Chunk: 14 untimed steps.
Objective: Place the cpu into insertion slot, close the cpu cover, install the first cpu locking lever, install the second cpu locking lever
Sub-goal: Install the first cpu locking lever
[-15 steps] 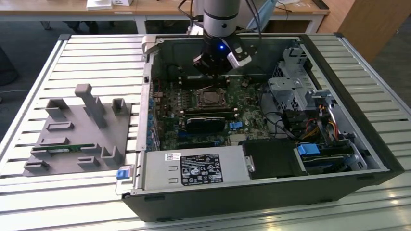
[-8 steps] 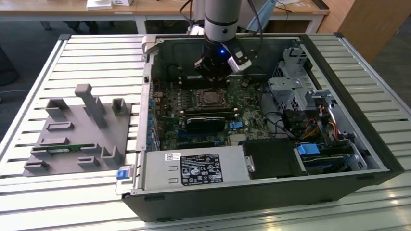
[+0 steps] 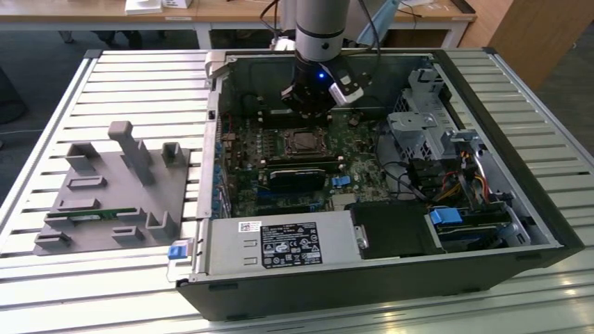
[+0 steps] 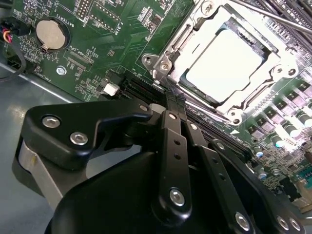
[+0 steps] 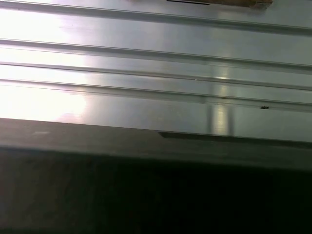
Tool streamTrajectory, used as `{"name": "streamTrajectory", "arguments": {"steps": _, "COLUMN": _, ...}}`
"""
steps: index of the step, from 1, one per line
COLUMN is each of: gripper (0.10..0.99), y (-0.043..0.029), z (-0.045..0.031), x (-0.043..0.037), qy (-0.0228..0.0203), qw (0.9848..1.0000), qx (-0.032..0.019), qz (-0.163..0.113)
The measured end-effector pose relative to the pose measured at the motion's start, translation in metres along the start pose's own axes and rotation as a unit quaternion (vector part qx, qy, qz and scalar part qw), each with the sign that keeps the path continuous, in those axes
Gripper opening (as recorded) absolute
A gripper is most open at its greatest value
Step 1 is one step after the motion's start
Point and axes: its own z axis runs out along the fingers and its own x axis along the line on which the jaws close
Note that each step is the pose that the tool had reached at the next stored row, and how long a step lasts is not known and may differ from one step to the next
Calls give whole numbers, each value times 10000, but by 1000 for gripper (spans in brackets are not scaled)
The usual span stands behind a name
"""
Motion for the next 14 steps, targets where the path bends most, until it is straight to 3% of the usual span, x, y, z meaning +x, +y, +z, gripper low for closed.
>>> {"name": "streamTrajectory", "arguments": {"steps": 8, "gripper": 106, "y": 0, "z": -6, "x": -4, "qy": 2, "qw": 10000, "qx": 24, "qz": 0}}
{"name": "streamTrajectory", "arguments": {"steps": 11, "gripper": 106, "y": 0, "z": 1, "x": -4, "qy": 6, "qw": 10000, "qx": 84, "qz": -1}}
{"name": "streamTrajectory", "arguments": {"steps": 14, "gripper": 106, "y": 0, "z": 1, "x": -4, "qy": 6, "qw": 9999, "qx": 100, "qz": -3}}
